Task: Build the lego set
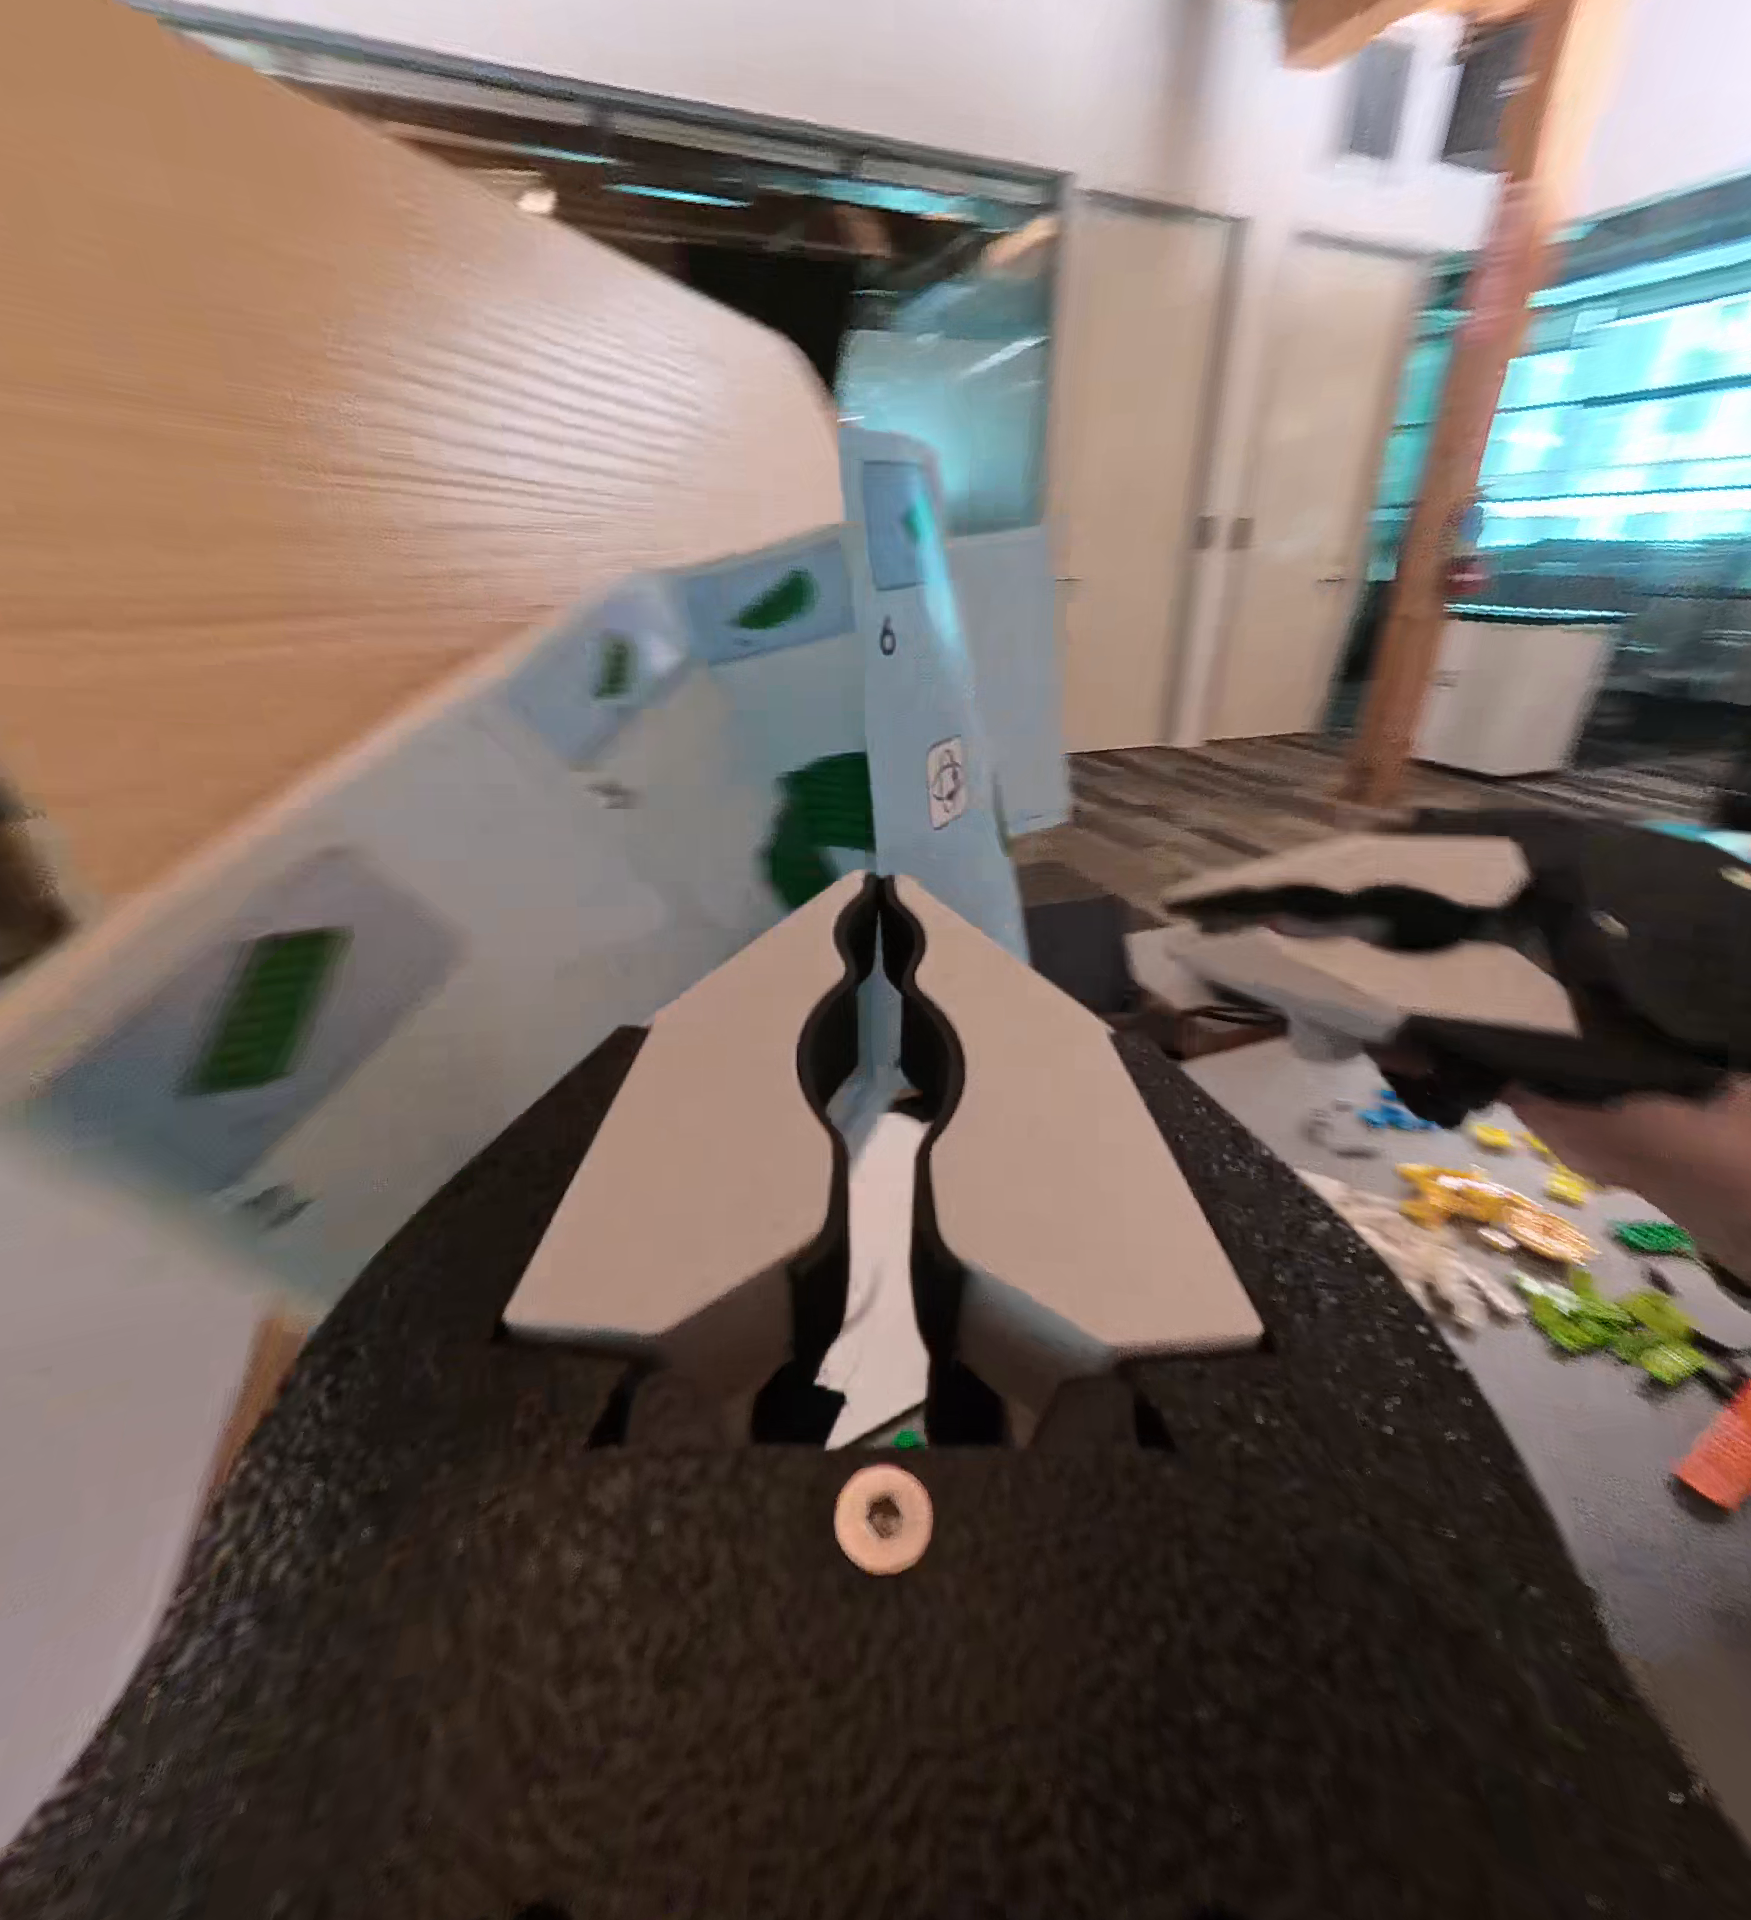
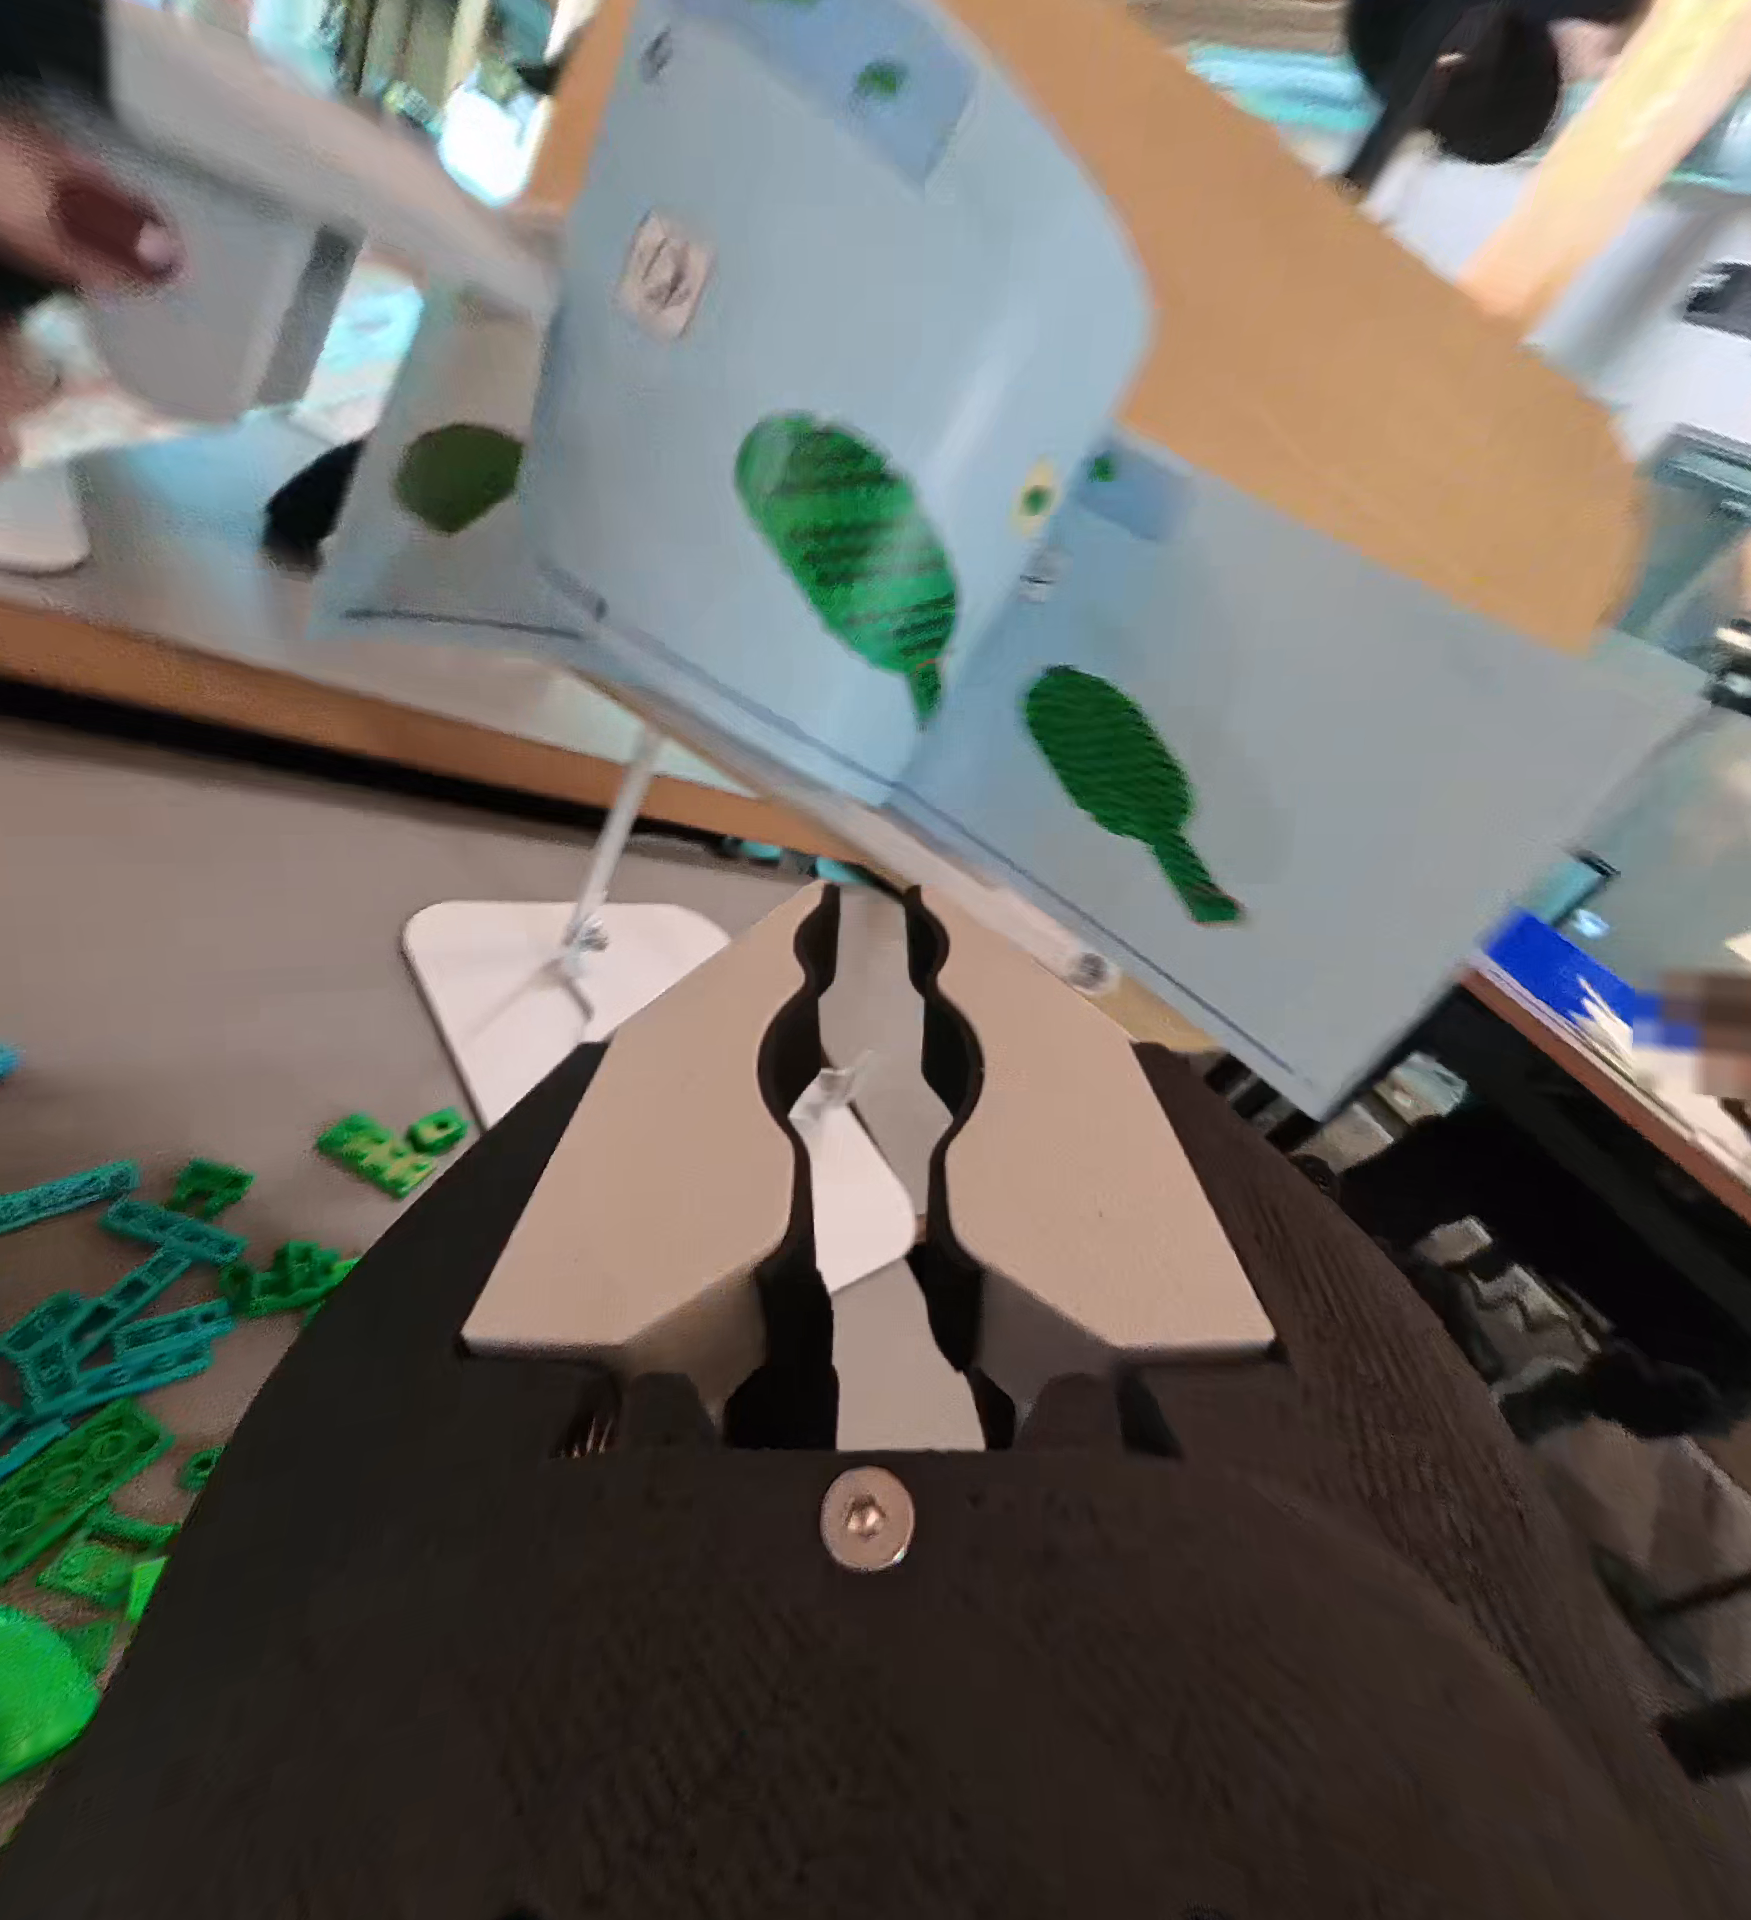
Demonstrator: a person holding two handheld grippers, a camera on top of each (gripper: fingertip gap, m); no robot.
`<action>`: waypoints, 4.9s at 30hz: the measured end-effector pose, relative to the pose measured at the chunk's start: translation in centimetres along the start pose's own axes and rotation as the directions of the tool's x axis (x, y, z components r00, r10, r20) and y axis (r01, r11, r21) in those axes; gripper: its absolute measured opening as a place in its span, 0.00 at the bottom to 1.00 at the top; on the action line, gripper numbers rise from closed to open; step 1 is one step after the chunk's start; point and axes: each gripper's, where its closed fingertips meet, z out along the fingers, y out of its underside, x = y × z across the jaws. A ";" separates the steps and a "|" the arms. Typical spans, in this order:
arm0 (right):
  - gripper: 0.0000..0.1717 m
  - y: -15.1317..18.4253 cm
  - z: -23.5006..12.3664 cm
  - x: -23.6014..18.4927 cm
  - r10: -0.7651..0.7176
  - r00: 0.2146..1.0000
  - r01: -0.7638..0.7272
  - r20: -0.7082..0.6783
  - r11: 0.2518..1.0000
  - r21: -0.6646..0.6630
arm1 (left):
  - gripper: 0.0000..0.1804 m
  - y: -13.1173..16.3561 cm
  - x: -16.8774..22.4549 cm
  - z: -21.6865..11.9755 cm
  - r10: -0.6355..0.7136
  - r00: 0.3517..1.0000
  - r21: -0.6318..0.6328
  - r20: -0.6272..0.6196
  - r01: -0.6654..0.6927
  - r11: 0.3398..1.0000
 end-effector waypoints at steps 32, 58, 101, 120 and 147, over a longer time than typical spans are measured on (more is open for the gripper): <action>0.07 -3.6 12.8 -5.7 0.036 0.993 -0.020 0.109 0.990 -0.139 | 0.40 2.5 -11.7 -6.7 -0.231 0.859 0.041 0.457 0.239 0.970; 0.00 -4.3 13.7 -13.0 -0.752 0.656 0.751 0.062 0.659 0.049 | 0.00 3.5 -12.0 -6.1 -0.174 0.891 0.050 0.420 0.169 0.984; 0.38 5.3 -29.2 -18.5 0.196 0.738 0.105 0.645 0.912 -0.397 | 0.54 10.1 12.0 -14.5 0.120 0.991 -0.260 0.061 -0.100 0.960; 0.12 10.6 -28.3 -20.1 0.341 0.578 0.231 0.742 0.803 -0.549 | 0.48 17.8 31.1 -23.0 0.073 0.847 -0.476 -0.526 -0.365 0.800; 0.11 7.4 -28.3 -19.9 0.601 0.439 0.004 0.668 0.742 -0.670 | 0.15 21.6 27.1 -14.8 0.638 0.440 -0.274 -0.631 -0.897 0.348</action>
